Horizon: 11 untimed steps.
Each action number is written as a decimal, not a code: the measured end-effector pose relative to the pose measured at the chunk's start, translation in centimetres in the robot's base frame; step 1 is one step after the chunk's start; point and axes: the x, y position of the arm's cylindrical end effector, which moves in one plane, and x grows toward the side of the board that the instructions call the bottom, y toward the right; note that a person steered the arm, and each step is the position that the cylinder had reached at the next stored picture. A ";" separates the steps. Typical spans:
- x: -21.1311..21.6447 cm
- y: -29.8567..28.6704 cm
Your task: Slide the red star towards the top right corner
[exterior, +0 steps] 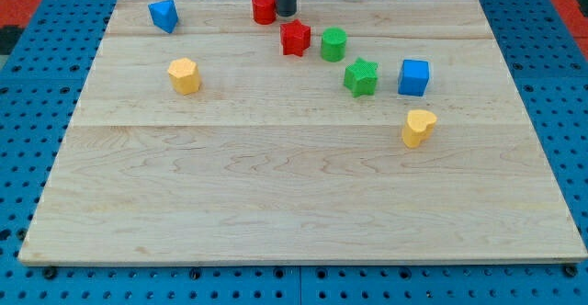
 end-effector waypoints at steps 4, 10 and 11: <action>3.7 -1.5; -1.7 3.1; 0.9 0.2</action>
